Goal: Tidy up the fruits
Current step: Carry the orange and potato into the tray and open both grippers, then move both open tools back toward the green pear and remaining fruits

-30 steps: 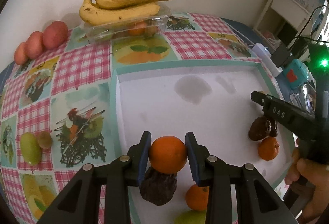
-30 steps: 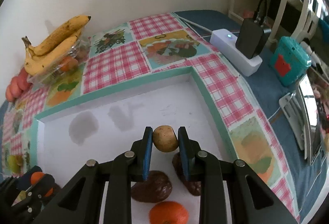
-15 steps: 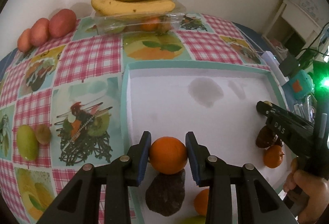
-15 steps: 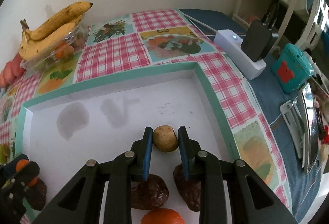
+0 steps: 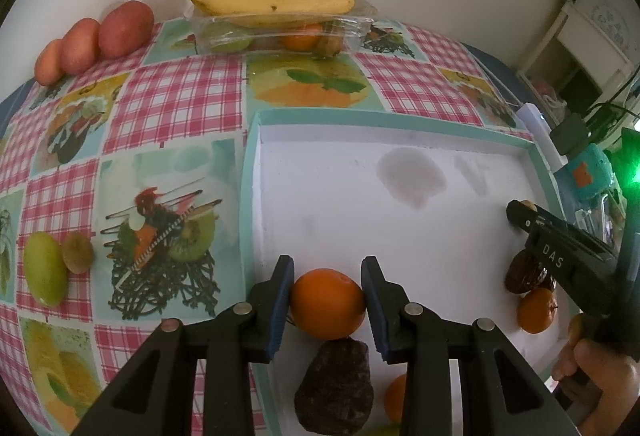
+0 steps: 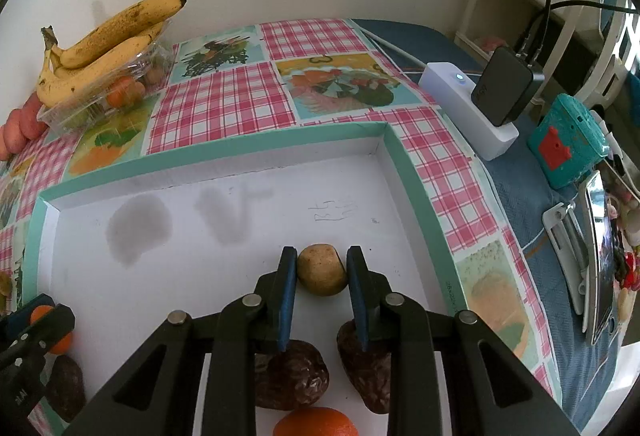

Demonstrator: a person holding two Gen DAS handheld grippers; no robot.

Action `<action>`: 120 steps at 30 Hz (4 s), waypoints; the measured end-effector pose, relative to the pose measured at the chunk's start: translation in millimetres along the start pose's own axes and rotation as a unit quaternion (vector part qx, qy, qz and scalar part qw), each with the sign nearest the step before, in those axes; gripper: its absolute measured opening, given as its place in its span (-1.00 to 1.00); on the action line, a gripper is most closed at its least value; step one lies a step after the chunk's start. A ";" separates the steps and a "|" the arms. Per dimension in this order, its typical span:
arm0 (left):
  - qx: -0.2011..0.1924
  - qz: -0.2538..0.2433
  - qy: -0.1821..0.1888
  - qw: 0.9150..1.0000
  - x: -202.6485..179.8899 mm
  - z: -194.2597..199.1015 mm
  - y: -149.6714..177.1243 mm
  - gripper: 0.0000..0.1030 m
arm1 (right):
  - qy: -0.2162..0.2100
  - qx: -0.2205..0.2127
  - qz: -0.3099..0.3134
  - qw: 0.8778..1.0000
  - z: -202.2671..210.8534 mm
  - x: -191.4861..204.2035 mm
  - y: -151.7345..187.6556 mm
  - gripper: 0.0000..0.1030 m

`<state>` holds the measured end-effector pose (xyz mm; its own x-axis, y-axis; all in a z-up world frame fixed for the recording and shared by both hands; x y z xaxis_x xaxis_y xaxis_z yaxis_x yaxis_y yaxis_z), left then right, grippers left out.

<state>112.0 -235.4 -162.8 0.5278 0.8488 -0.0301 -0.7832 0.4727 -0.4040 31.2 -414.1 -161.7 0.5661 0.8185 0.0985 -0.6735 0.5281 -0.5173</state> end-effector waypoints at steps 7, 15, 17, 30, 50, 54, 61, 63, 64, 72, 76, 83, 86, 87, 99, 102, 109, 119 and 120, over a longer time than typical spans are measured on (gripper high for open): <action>-0.005 -0.010 0.000 1.000 -2.7 5.8 -3.6 -0.11 | 0.002 0.003 -0.004 1.000 0.1 0.1 0.3 -0.44; -0.026 -0.010 0.001 1.000 -6.0 29.4 -15.1 0.37 | 0.005 -0.004 0.007 1.000 12.5 6.1 -10.0 -0.02; -0.028 -0.006 0.001 1.000 -5.4 34.5 -16.4 0.45 | -0.003 -0.018 0.007 1.000 22.7 9.0 -17.6 0.15; -0.052 0.042 -0.080 0.995 43.2 61.9 -24.2 1.00 | -0.006 -0.056 0.013 0.998 49.7 13.3 -34.6 0.85; -0.035 0.139 -0.226 0.964 222.0 98.8 -8.7 1.00 | -0.050 0.004 0.068 0.996 39.2 73.8 -1.8 0.85; -0.037 0.164 -0.222 0.960 246.8 108.0 -7.0 1.00 | -0.054 0.011 0.069 0.996 41.1 87.3 1.9 0.85; -0.034 0.190 -0.205 0.960 269.3 114.5 -3.0 1.00 | -0.067 -0.001 0.085 0.994 54.4 113.9 0.4 0.85; -0.033 0.193 -0.201 0.960 274.4 114.6 -1.1 1.00 | -0.072 -0.007 0.094 0.993 58.3 123.5 -1.0 0.85; -0.031 0.196 -0.201 0.959 276.3 115.0 -0.1 1.00 | -0.076 -0.011 0.100 0.992 60.0 129.4 -1.5 0.85; -0.012 0.216 -0.197 0.956 301.1 108.8 12.1 1.00 | -0.102 -0.021 0.126 0.986 67.8 173.7 1.9 0.85; -0.006 0.230 -0.193 0.954 313.7 105.8 17.1 1.00 | -0.114 -0.014 0.138 0.984 65.9 196.2 8.1 0.85; 0.012 0.242 -0.182 0.953 322.1 93.2 24.0 1.00 | -0.121 0.008 0.160 0.980 56.5 235.3 18.1 0.85; 0.017 0.245 -0.178 0.953 323.9 89.0 25.2 1.00 | -0.127 0.021 0.163 0.978 51.5 254.9 22.1 0.85; 0.018 0.247 -0.177 0.952 325.0 87.9 25.5 1.00 | -0.129 0.026 0.166 0.977 49.6 263.1 23.7 0.85; 0.026 0.283 -0.153 0.946 331.4 76.0 22.8 1.00 | -0.146 0.068 0.145 0.976 33.3 297.9 19.4 0.85; 0.032 0.306 -0.139 0.941 332.2 71.1 21.1 1.00 | -0.147 0.076 0.138 0.977 28.7 298.8 12.9 0.85; 0.040 0.313 -0.120 0.941 325.0 58.5 15.6 0.98 | -0.146 0.091 0.103 0.980 15.0 292.2 0.1 0.85; 0.067 0.309 -0.088 0.945 299.0 33.5 17.9 0.76 | -0.141 0.085 0.085 0.983 21.7 275.5 -11.6 0.85; 0.068 0.306 -0.079 0.946 293.0 30.9 17.2 0.76 | -0.139 0.082 0.085 0.983 23.8 272.4 -13.7 0.85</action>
<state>243.1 28.7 -150.4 -0.0854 0.9932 -0.0786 -0.9672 -0.1016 -0.2327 183.3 -193.1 -107.5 0.3022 0.9160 0.2638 -0.8271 0.3896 -0.4051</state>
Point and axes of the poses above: each gripper's, at about its wrist camera, not at the fingertips, and z roughly against the way its jaws point, x to its left, y to its underside, the point moved 9 cm from there along -z, roughly the way its jaws point, and after that the axes turned 11 degrees about -y, right-handed, at the moved point
